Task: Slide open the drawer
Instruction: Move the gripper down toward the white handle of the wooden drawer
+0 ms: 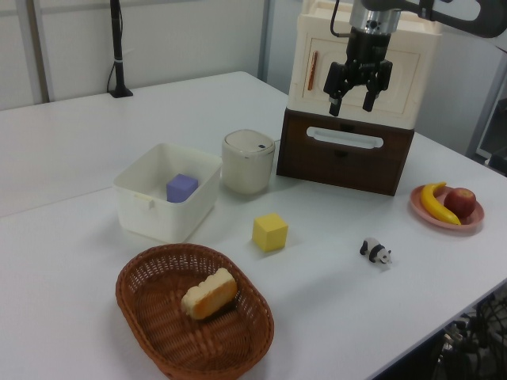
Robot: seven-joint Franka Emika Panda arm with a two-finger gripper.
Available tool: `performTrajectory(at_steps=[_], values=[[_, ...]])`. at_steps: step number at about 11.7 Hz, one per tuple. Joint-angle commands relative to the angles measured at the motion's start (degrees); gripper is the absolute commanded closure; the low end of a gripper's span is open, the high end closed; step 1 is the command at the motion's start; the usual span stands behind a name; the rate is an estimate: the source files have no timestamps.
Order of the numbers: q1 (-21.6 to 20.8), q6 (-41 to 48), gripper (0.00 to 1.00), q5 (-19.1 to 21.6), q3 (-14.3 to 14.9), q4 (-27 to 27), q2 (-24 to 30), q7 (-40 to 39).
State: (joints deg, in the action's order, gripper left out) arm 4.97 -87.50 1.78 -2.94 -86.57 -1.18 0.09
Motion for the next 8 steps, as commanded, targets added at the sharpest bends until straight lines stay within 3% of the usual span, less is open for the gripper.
performTrajectory(at_steps=[1,4,8], values=[[-0.4,-0.6,0.0,0.5,-0.7,-1.9,-0.1,-1.7],[-0.5,-3.4,0.0,-1.8,-2.9,-5.9,-0.1,-6.6],[0.9,-12.8,0.0,-4.2,-2.8,-8.4,-0.1,-25.0]])
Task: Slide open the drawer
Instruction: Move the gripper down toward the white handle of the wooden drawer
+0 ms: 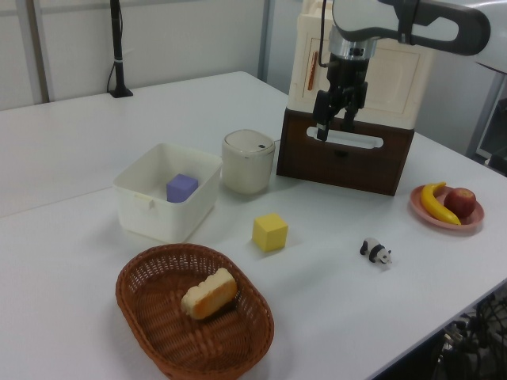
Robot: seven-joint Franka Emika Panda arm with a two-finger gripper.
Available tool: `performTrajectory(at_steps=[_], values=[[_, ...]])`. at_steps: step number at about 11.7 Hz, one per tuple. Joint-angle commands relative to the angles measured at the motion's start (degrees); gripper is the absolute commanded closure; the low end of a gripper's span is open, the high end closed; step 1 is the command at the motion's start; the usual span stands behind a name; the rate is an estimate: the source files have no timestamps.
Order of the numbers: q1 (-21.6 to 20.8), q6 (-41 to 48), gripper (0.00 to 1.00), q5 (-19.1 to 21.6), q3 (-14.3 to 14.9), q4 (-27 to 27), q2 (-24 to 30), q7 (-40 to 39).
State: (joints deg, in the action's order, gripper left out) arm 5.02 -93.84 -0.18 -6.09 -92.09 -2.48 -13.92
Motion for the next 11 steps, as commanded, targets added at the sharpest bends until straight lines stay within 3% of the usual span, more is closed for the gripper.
performTrajectory(at_steps=[1,7,11], values=[[1.8,-7.6,0.0,-3.2,0.4,-3.3,0.9,-14.5],[6.0,-14.3,0.0,-6.1,0.7,-4.2,-2.1,-37.6],[6.5,-22.1,0.0,-9.1,0.7,-4.2,-5.2,-37.7]])
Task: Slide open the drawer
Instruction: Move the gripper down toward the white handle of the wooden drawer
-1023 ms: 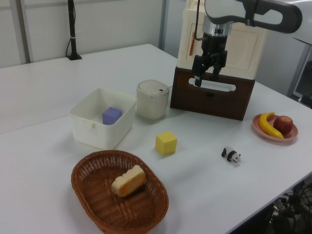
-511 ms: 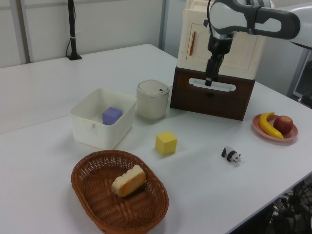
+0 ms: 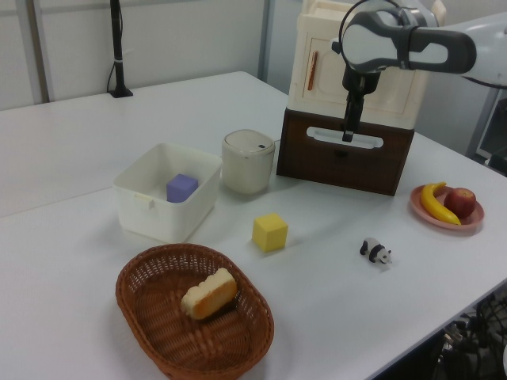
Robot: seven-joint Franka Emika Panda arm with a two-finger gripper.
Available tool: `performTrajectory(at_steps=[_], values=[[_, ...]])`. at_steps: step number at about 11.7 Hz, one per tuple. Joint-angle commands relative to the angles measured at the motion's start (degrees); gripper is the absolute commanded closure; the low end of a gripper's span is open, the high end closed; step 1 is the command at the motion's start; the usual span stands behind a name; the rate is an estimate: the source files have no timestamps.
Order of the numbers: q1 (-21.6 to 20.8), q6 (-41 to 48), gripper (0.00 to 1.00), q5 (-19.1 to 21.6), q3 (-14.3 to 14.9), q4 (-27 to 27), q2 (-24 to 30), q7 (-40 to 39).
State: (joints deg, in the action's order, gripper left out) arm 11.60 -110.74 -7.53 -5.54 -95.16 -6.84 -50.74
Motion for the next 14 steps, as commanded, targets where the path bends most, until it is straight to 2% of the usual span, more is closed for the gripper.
performTrajectory(at_steps=[1,4,14], values=[[0.3,-7.1,0.0,-2.0,0.3,-1.0,-1.9,-0.8],[0.9,-12.8,0.0,-2.8,0.4,-0.9,-4.6,-0.7],[2.0,-19.2,0.0,-5.1,1.5,-0.4,-9.4,-0.7]])
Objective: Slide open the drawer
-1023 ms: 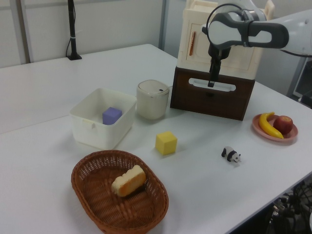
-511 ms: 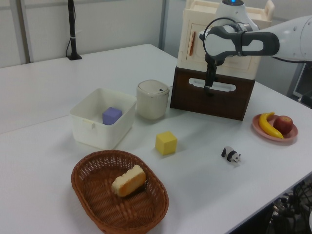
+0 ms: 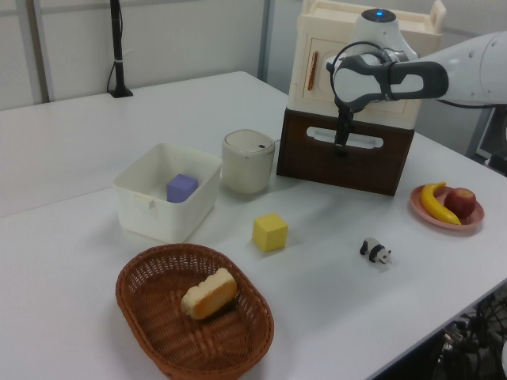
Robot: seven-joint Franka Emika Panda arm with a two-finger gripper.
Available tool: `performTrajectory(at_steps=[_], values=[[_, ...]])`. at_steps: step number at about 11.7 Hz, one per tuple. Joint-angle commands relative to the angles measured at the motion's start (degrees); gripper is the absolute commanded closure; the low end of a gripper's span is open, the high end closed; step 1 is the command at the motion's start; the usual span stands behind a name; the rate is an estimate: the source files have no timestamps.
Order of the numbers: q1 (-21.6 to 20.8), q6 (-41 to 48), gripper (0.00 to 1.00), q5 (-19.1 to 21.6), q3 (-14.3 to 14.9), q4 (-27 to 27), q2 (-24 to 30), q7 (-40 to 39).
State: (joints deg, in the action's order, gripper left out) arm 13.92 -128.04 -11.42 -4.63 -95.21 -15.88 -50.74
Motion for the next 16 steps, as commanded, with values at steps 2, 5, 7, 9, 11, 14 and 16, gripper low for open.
performTrajectory(at_steps=[2,5,7,9,11,14,16], values=[[-0.3,-2.3,0.0,-1.9,0.6,-0.2,-1.1,-0.7],[0.1,-2.4,0.0,-2.1,0.7,-0.2,-1.7,-0.7],[0.5,-2.4,0.0,-2.9,0.7,-0.2,-2.0,-0.7],[0.5,-3.4,0.0,-2.9,1.1,-0.2,-2.5,-0.7],[0.5,-4.3,0.0,-3.0,1.6,-0.2,-3.1,-0.7],[0.5,-4.4,0.0,-3.0,1.7,-0.2,-3.4,-0.7],[0.5,-4.4,0.0,-3.0,1.6,-0.2,-3.5,-0.7]])
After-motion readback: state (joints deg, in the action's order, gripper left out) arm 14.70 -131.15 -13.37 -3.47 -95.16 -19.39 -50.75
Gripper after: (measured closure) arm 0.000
